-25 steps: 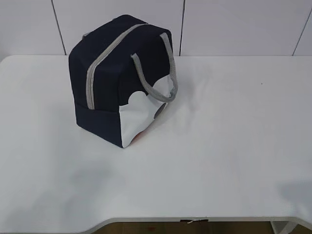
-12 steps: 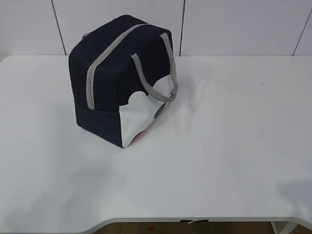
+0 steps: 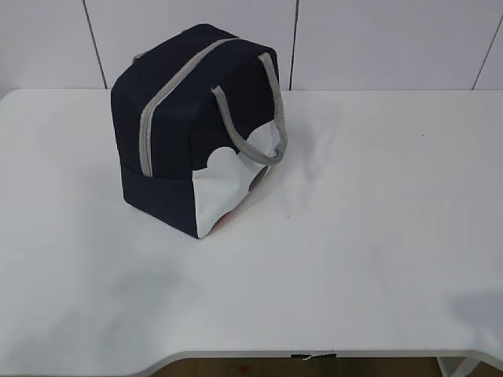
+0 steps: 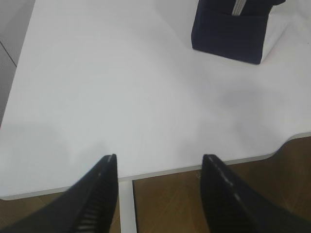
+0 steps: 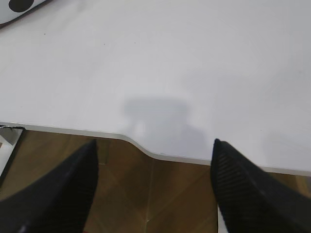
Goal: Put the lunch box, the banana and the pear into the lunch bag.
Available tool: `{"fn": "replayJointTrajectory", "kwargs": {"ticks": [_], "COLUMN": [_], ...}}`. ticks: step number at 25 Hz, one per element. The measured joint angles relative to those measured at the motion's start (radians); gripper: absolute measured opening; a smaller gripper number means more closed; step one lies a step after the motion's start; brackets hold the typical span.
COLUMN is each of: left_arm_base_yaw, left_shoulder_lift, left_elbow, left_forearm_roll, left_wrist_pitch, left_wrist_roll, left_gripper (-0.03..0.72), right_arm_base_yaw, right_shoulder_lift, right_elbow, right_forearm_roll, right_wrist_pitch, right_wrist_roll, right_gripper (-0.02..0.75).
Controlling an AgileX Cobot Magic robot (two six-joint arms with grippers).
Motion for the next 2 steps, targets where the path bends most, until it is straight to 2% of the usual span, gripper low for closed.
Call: {"fn": "replayJointTrajectory", "kwargs": {"ticks": [2], "left_arm_base_yaw": [0.0], "left_shoulder_lift": [0.0], "left_elbow": [0.0], "left_forearm_roll": [0.0], "left_wrist_pitch": [0.0], "left_wrist_roll": [0.0], "left_gripper": [0.415], "right_arm_base_yaw": [0.0], "right_shoulder_lift": [0.0], "right_elbow": [0.0], "right_forearm_roll": [0.0], "right_wrist_pitch": [0.0], "right_wrist_roll": [0.0], "right_gripper": [0.571]}}
